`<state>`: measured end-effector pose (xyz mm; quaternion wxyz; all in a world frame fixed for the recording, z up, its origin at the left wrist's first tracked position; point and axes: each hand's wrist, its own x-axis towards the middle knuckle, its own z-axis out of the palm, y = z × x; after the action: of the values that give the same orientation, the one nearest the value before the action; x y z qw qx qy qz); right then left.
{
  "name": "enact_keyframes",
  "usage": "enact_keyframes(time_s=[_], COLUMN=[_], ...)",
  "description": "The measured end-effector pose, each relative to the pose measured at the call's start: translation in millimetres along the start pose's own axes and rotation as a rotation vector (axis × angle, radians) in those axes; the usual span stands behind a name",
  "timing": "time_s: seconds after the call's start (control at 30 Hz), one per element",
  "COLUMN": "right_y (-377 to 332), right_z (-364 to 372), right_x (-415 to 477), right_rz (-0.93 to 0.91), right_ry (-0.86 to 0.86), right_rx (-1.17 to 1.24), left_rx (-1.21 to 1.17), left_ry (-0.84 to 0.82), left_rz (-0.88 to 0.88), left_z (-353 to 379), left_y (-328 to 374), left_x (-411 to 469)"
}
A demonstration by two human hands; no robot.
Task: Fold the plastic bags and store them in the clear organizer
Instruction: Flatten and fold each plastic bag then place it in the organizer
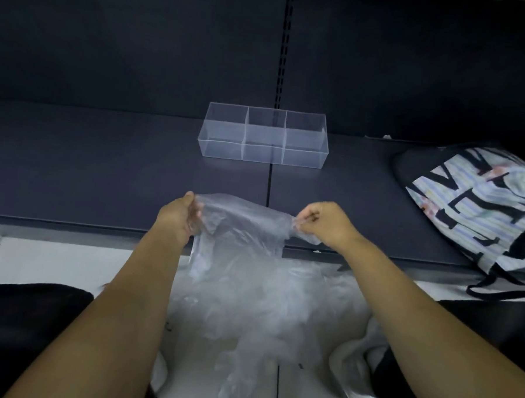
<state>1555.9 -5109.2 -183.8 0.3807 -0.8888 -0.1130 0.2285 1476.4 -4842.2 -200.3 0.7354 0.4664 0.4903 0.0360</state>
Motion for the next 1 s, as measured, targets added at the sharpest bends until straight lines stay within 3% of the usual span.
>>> enact_keyframes(time_s=[0.2,0.33,0.4,0.47,0.53,0.6,0.67,0.73,0.8,0.9,1.0], right_y=[23,35,34,26,19,11,-3,-19,-33,-39,-31], right_z=[-5,-18,-19,-19,-20,-22,-22,-22,-25,-36,-46], right_x=[-17,-20,-20,-19,-20,-21,-23,-25,-29,-35,-41], right_rz=[0.050,0.100,0.148,0.250,0.252,0.138,0.014,-0.080,-0.149,-0.196,-0.183], right_ry=[0.356,0.617,0.663,0.594,0.477,0.390,0.319,0.268,0.220,0.119,-0.146], right_rx=[-0.275,-0.073,0.241,0.772,1.016,0.989,0.923,0.861,0.814,0.775,0.985], left_rx=[0.116,0.224,0.251,0.350,0.566,0.760,0.769,0.755,0.725,0.567,0.383], left_ry=[-0.012,0.012,0.027,0.046,0.081,0.063,-0.186,-0.480,-0.582,-0.597,-0.659], left_rz=[0.070,0.122,0.125,0.128,0.219,0.448,0.678,0.750,0.754,0.656,0.456], left_z=[-2,-5,-5,-2,2,13,39,71,90,93,82], left_y=[-4,-3,-4,-5,-9,-8,-3,-1,-4,-5,3], left_x=[-17,-18,-17,-18,-17,-28,-53,-84,-103,-106,-102])
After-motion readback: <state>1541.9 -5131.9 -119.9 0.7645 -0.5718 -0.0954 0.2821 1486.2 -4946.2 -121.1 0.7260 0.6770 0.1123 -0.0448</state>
